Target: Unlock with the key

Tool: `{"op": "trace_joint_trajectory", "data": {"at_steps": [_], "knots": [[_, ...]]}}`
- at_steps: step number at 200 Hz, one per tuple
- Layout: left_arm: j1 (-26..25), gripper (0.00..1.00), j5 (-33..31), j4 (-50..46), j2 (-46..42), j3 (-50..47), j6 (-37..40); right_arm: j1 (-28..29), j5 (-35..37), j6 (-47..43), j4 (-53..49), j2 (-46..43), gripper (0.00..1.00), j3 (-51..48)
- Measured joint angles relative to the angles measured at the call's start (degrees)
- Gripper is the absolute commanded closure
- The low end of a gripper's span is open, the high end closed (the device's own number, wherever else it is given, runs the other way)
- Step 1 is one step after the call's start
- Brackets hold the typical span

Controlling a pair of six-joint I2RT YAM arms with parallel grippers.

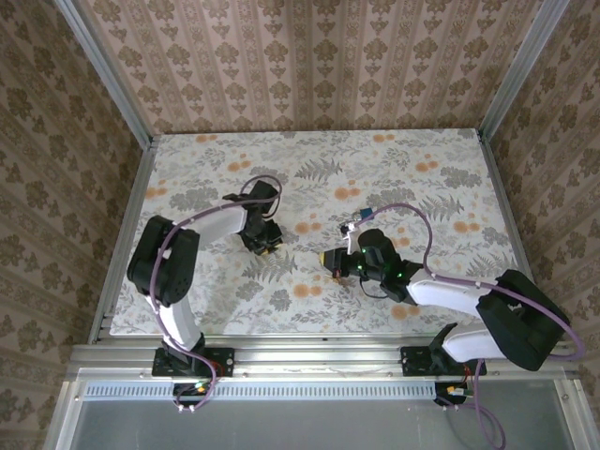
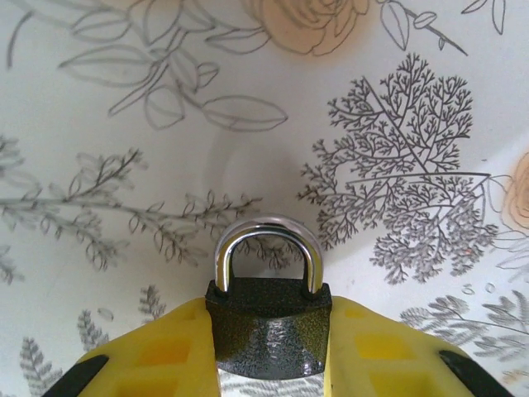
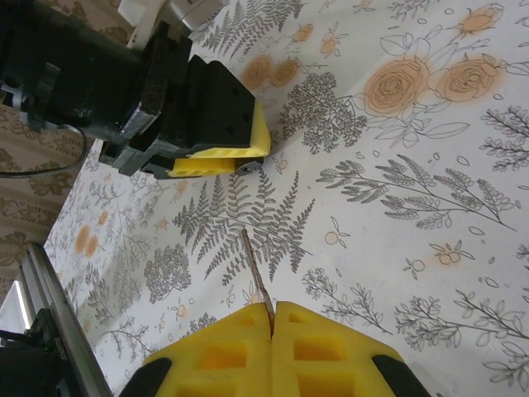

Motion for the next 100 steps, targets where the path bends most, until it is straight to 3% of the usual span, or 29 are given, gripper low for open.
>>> {"op": "trace_joint_trajectory", "data": {"at_steps": [100], "knots": [[0.02,0.84,7.96,8.72,-8.92,-3.37,-15.32,1.33,1.64,3.08,10.14,4.28,1.00,0.02]]}}
